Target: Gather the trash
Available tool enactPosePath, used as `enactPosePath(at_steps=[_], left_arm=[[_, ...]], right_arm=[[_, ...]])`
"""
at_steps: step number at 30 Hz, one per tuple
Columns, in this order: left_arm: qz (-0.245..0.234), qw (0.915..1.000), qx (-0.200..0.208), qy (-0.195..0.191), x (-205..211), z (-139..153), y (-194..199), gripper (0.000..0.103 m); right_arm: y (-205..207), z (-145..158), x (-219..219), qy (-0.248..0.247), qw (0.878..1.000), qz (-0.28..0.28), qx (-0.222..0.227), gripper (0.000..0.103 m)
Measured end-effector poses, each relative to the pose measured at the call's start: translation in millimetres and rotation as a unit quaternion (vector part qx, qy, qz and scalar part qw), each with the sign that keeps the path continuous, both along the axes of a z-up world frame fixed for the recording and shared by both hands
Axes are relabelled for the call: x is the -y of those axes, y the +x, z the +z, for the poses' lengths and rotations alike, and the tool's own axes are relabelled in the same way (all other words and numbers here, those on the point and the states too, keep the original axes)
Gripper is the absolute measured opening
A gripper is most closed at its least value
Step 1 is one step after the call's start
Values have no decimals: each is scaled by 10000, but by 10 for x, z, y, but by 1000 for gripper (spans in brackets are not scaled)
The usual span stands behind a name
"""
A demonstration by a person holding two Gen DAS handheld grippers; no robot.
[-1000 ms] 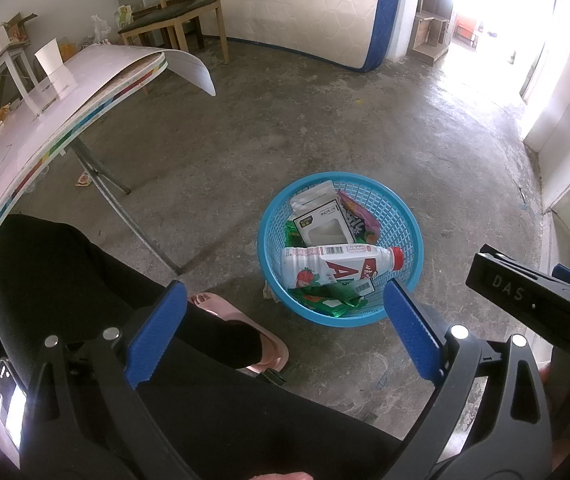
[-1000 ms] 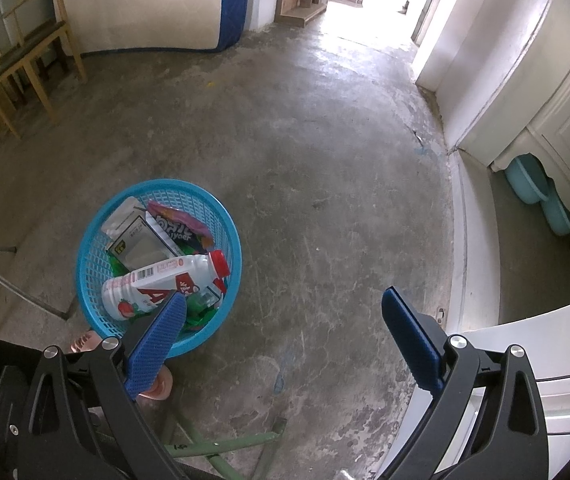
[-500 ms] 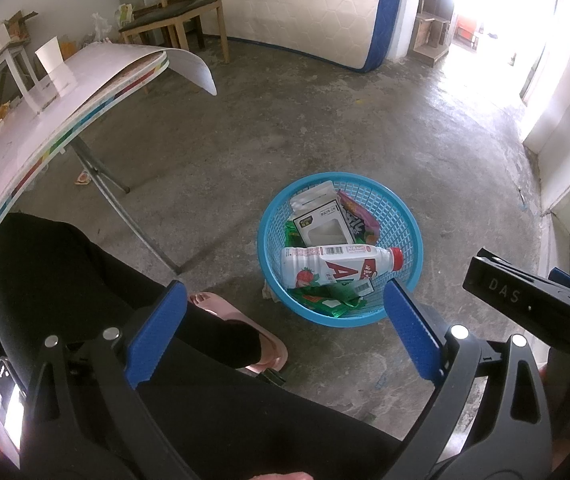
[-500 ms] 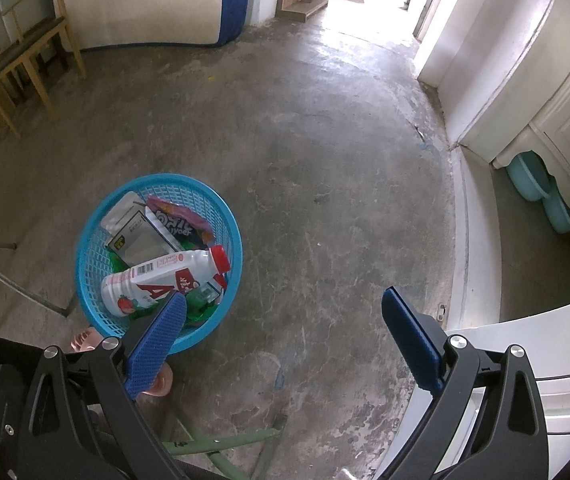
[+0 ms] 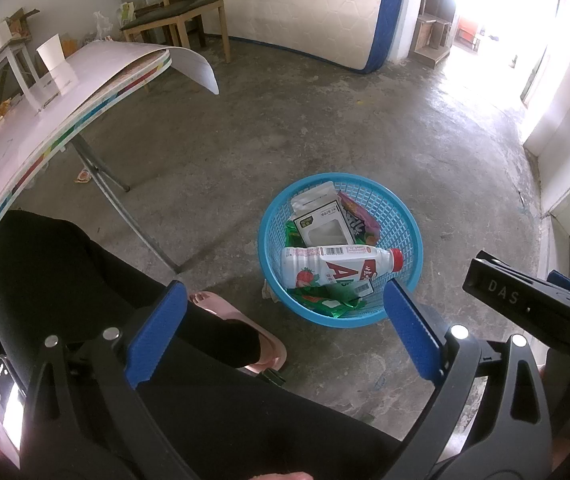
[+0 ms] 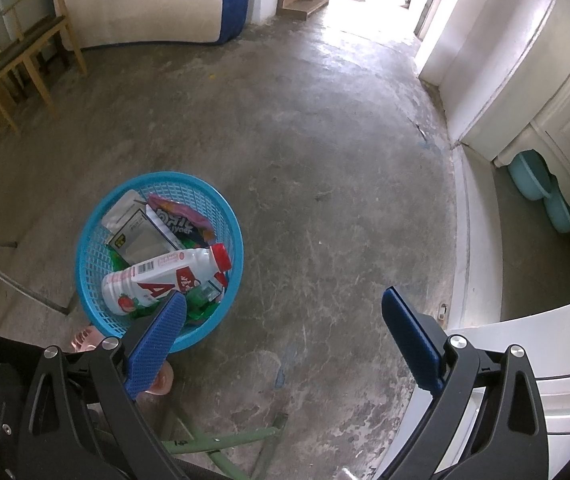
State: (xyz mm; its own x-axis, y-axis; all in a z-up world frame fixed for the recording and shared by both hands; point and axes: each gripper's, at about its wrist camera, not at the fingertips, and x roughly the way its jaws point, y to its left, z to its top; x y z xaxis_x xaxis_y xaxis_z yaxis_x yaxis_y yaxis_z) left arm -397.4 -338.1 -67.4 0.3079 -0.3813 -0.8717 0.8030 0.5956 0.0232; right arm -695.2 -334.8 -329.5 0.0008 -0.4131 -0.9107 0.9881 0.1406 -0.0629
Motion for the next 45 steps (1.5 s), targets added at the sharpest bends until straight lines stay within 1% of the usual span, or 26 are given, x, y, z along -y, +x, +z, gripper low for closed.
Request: enactPosePath(at_steps=[45], left_arm=[[9, 10000, 3, -11, -9, -8, -3, 95]], right_arm=[[-3, -38, -49, 75, 10000, -20, -10, 95]])
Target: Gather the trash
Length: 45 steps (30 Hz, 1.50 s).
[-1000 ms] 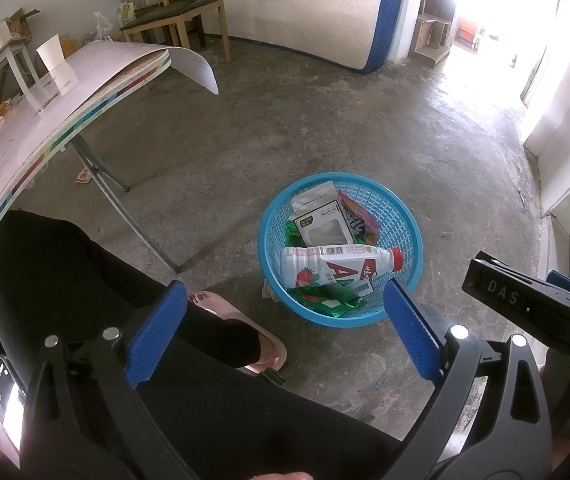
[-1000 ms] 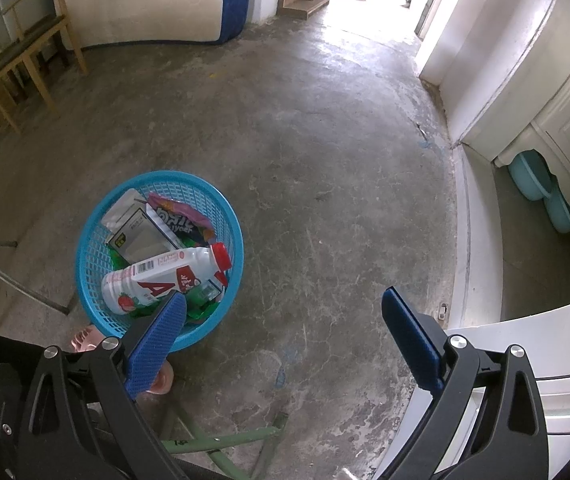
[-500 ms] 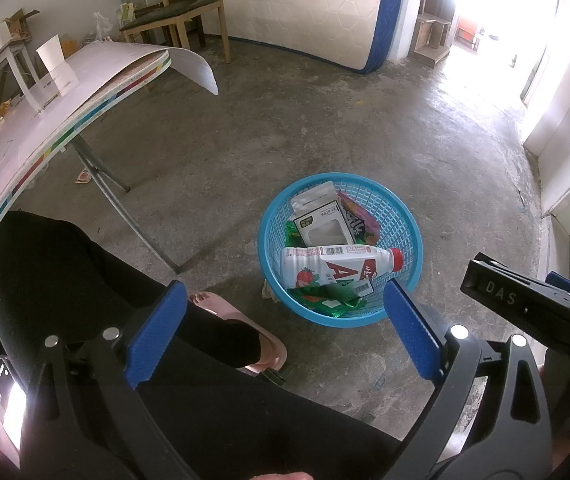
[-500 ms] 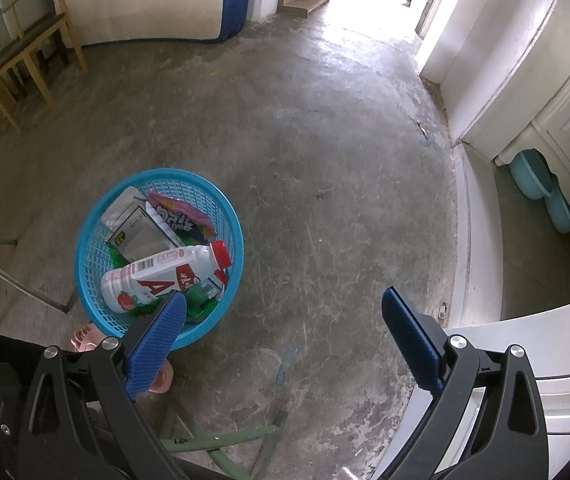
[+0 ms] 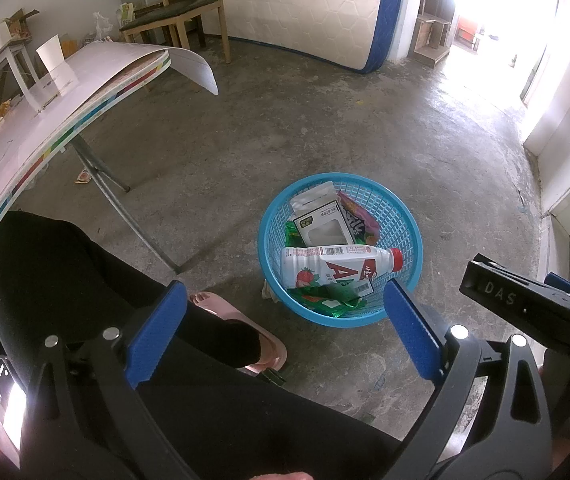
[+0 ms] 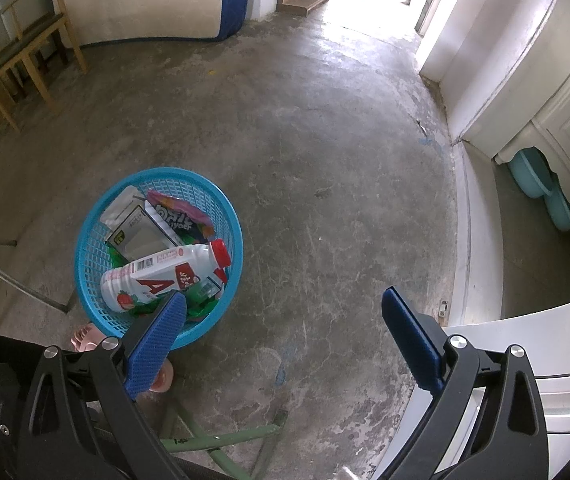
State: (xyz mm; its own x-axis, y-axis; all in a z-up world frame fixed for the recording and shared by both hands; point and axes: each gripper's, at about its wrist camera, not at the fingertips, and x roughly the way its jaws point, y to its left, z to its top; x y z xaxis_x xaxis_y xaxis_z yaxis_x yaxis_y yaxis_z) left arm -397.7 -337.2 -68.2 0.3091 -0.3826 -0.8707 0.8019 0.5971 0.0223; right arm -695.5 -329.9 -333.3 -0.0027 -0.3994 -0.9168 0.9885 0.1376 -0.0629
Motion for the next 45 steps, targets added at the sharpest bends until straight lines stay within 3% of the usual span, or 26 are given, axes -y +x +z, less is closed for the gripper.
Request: enactPosePath(at_steps=[45], left_arm=[[-24, 10000, 18, 12, -87, -37, 33, 95]], right_arm=[[-69, 76, -9, -24, 10000, -27, 38, 95]])
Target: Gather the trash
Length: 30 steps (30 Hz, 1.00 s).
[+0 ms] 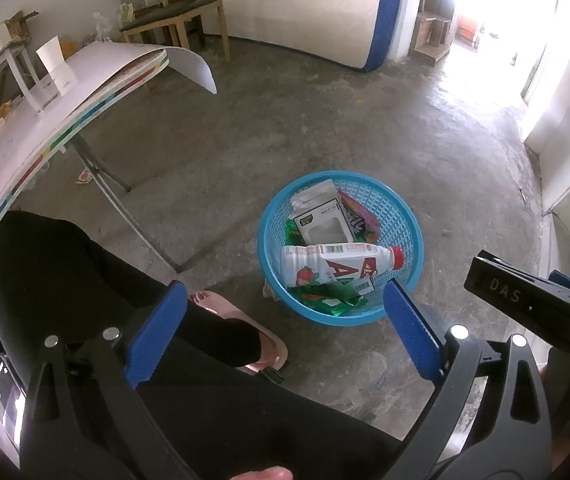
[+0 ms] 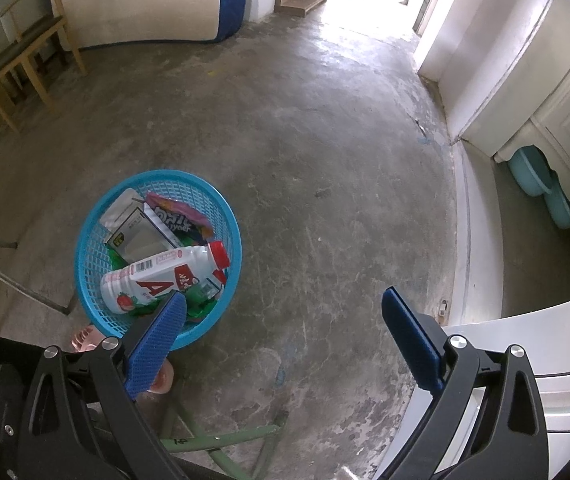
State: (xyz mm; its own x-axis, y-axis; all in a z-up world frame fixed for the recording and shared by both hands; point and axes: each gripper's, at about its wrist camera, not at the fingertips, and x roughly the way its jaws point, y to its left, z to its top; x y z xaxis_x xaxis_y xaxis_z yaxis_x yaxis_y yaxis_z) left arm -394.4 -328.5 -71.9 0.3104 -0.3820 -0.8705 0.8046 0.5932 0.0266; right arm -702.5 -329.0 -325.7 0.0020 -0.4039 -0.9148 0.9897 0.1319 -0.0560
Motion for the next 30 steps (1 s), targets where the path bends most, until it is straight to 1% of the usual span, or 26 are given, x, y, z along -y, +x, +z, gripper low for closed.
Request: enactPosePath(at_steps=[30], left_arm=[[2, 10000, 3, -10, 7, -9, 6, 95]], right_arm=[[-27, -31, -25, 38, 10000, -33, 8, 95]])
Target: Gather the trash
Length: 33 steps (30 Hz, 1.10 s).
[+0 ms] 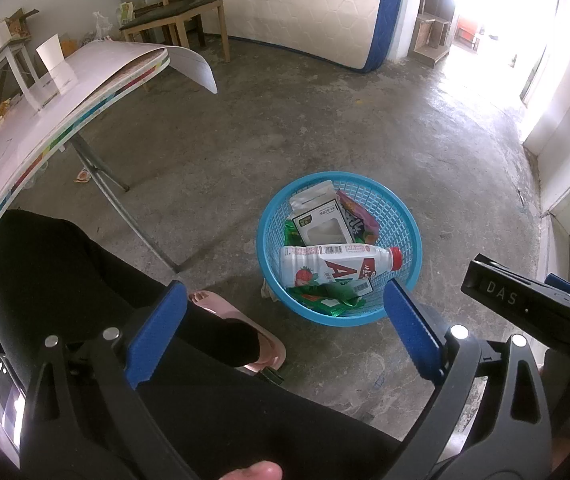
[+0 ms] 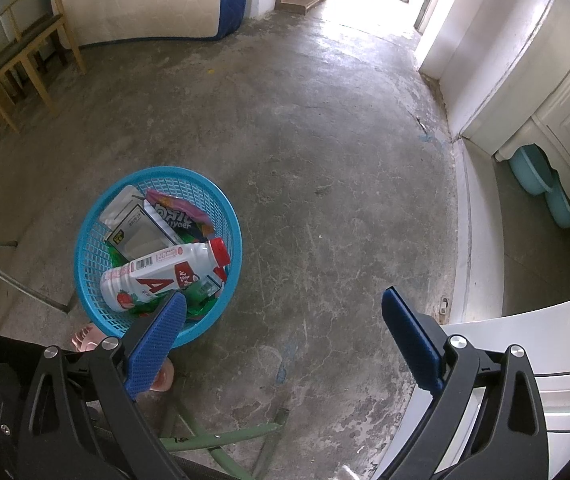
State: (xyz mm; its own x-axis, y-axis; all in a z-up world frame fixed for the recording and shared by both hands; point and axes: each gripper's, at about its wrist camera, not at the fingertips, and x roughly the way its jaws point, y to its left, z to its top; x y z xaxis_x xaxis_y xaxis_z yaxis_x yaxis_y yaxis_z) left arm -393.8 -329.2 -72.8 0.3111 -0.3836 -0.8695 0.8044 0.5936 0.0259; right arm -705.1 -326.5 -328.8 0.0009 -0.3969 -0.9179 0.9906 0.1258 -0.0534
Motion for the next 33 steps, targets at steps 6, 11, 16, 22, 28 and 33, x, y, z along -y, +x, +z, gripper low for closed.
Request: enactPosePath(at_steps=[6, 11, 16, 22, 28, 33], left_arm=[[-3, 10000, 2, -2, 8, -7, 7, 95], [3, 10000, 0, 3, 5, 0, -6, 95], [-3, 10000, 2, -2, 8, -8, 8, 95], [2, 10000, 2, -2, 4, 0, -6, 95], [4, 10000, -2, -4, 4, -5, 2, 95], [5, 10000, 1, -6, 4, -3, -2, 95]], right_arm=[[-2, -6, -5, 6, 10000, -4, 1, 95], [11, -27, -16, 15, 10000, -22, 13, 95], [27, -57, -31, 21, 10000, -49, 17, 95], [13, -60, -25, 34, 10000, -48, 18, 95], [24, -62, -26, 22, 10000, -53, 25, 95], [12, -67, -19, 24, 10000, -48, 25, 95]])
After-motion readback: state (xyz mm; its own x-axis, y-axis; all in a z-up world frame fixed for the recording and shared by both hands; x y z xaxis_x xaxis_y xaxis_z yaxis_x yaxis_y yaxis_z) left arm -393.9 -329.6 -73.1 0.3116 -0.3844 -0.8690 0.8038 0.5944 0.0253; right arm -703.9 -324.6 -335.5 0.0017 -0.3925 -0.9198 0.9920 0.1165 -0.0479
